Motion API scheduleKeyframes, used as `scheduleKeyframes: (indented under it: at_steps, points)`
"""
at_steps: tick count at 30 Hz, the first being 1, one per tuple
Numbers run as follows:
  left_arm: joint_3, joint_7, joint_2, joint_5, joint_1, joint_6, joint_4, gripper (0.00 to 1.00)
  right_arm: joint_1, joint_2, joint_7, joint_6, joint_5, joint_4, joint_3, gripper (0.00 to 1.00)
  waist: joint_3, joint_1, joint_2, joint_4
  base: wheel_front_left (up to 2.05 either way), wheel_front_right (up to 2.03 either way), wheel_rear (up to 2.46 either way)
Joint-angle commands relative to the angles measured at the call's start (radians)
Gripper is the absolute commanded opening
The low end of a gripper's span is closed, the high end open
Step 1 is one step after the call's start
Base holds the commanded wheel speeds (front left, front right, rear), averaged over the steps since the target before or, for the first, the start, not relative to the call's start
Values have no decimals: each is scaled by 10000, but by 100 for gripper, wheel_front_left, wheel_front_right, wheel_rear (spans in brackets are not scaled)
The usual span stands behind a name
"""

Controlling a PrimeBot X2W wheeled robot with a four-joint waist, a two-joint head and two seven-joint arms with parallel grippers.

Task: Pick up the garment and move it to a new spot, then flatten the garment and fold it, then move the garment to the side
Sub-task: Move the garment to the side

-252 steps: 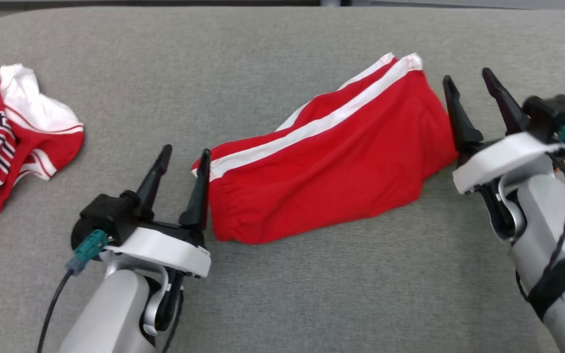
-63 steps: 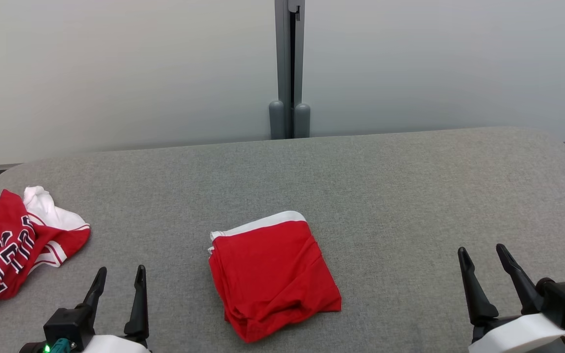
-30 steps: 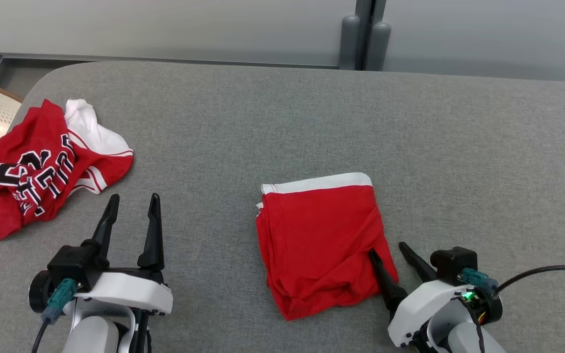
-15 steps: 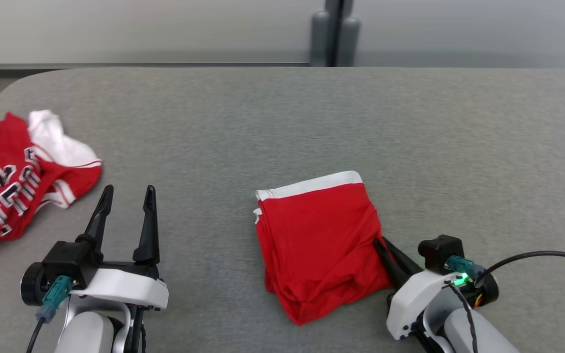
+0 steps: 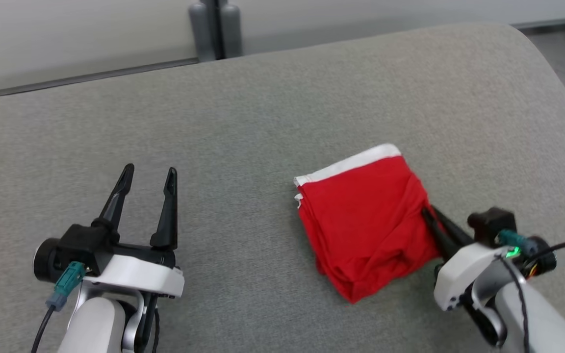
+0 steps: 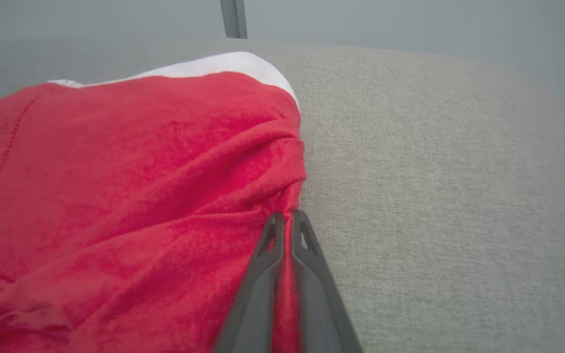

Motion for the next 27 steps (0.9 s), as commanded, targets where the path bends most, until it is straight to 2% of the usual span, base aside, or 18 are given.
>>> scheduleKeyframes:
  at_steps: [1,5,8,14,18,21,22,23,24,27]
  points:
    - [-21,40,81,57,-279,-33,-121,100,-444,-159,43,-21,90,-107,-34,0,477,0,-1,-451,0,0,0]
    - [-233,132,109,122,-604,-161,-432,100,-1361,-690,-29,-22,260,221,-435,0,1048,0,-1,-614,0,0,0]
    - [-564,288,105,255,-1071,-311,-813,100,-2390,-1455,-307,-21,509,876,-1256,0,1747,0,-1,-422,0,0,0]
    - [-1050,426,97,394,-1912,-538,-1295,100,-3415,-2763,-521,-21,533,2048,-2521,0,2982,0,-1,118,0,0,0]
    - [-1201,458,141,431,-2228,-614,-1457,100,-3761,-3190,-683,-21,511,2602,-3177,0,3441,0,-1,301,0,0,0]
    - [-1240,502,232,460,-2423,-647,-1598,100,-4123,-3125,-824,-21,627,3078,-3702,0,3763,0,-1,314,0,0,0]
    - [-1243,518,265,478,-2451,-652,-1621,100,-4198,-3085,-926,-21,513,3199,-3753,12,3811,0,-1,301,0,0,0]
    - [-1248,538,299,488,-2461,-649,-1631,100,-4260,-2986,-983,-21,531,3315,-3839,42,3827,0,-1,286,0,0,0]
    - [-1237,526,325,492,-2454,-630,-1634,100,-4302,-2909,-1038,-21,480,3465,-3927,100,3828,0,-1,257,0,0,0]
    - [-1193,541,402,463,-2353,-564,-1589,100,-4281,-2702,-1369,-21,255,3873,-4198,100,3706,0,-1,134,0,0,0]
